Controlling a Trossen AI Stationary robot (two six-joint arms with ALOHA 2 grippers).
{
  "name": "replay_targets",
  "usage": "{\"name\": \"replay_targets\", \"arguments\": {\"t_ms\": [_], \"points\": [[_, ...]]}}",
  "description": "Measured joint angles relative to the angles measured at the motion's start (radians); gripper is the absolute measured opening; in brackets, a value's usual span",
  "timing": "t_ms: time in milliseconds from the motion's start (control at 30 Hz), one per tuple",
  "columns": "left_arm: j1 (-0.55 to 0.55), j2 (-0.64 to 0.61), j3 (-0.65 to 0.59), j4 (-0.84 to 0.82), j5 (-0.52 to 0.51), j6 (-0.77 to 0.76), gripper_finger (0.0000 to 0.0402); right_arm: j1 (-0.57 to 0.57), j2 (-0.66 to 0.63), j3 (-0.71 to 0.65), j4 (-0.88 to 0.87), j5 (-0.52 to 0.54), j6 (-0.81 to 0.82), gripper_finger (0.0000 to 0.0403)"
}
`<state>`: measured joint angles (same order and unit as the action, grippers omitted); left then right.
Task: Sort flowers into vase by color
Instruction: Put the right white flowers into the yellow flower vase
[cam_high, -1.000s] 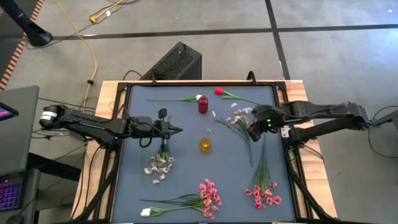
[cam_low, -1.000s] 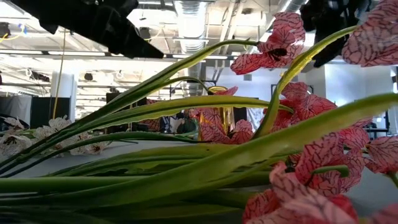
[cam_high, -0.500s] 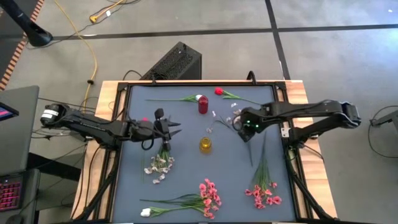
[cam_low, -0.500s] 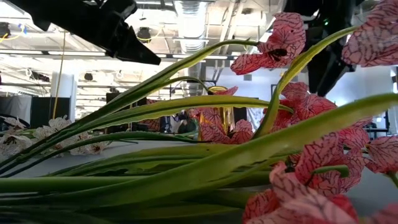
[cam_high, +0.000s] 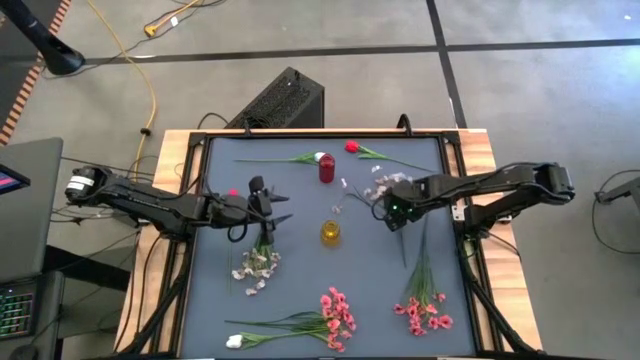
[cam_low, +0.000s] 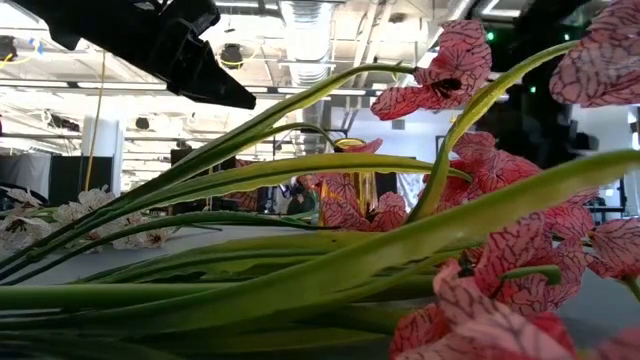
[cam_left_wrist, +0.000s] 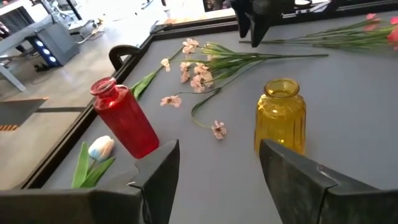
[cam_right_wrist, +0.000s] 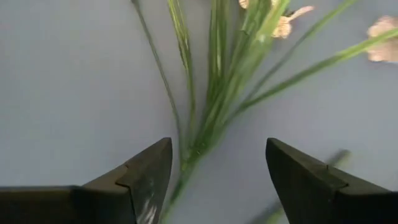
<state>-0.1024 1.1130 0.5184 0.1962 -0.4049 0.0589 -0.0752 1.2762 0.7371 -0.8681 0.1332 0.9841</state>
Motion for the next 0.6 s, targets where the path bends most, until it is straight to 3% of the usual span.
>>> {"name": "replay_targets", "arguments": {"t_ms": [600], "points": [[0.000,0.000,0.000,-0.012,0.001,0.008,0.0212,0.089,0.033,-0.157,0.266,0.000,0.115,0.0286]]}}
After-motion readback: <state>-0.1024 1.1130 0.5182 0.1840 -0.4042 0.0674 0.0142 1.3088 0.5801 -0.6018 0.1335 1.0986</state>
